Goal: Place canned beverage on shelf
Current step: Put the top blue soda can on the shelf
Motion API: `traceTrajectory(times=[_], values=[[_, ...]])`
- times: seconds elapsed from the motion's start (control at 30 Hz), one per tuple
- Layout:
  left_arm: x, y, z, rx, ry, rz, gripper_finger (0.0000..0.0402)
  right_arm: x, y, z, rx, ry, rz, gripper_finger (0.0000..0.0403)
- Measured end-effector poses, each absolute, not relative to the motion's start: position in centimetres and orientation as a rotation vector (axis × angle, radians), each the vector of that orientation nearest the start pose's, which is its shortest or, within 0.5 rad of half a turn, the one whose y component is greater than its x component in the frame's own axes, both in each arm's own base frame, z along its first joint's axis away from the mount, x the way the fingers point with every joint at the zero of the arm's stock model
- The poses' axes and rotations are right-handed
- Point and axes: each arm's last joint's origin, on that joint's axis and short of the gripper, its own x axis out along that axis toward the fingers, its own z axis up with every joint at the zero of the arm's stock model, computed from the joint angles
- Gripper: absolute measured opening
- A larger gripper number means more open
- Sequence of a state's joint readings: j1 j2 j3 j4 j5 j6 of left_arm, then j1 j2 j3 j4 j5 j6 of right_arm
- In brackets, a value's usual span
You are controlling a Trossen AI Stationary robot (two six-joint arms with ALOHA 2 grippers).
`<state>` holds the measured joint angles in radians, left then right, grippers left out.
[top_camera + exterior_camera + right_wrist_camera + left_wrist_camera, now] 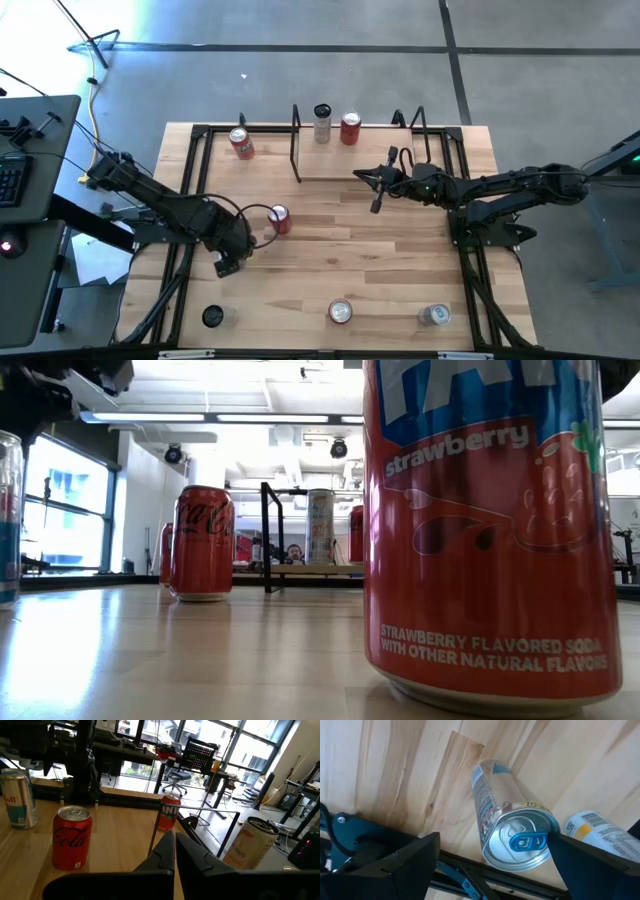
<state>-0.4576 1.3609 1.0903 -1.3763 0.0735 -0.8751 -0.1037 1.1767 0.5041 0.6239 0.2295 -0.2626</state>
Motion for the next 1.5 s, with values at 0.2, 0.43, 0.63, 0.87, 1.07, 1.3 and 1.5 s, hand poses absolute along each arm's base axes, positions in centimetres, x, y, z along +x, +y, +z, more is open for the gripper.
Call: traceTrajectory(times=[0.2,0.43,0.63,0.87,1.07,1.3,1.5], values=[[18.6,-9.3,25.8,-0.306,1.658,0.305,0.0362,24.1,-3.2,23.7,-0.263,0.092,-0.325,0.0000],[18.8,-8.6,26.2,-0.318,1.670,0.277,0.0362,24.1,-3.2,23.7,-0.263,0.092,-0.325,0.0000],[19.3,-7.9,27.0,-0.296,1.662,0.259,0.0362,24.1,-3.2,23.7,-0.263,0.092,-0.325,0.0000],[19.4,-7.7,27.2,-0.254,1.692,0.130,0.0362,24.1,-3.2,23.7,-0.263,0.092,-0.325,0.0000],[19.1,-7.6,27.3,-0.151,1.727,0.014,0.0362,24.1,-3.2,23.7,-0.263,0.092,-0.325,0.0000],[19.2,-7.8,27.3,-0.096,1.700,-0.065,0.0362,24.1,-3.2,23.7,-0.263,0.092,-0.325,0.0000],[19.9,-8.4,27.1,-0.196,1.629,-0.016,0.0362,24.1,-3.2,23.7,-0.263,0.092,-0.325,0.0000]])
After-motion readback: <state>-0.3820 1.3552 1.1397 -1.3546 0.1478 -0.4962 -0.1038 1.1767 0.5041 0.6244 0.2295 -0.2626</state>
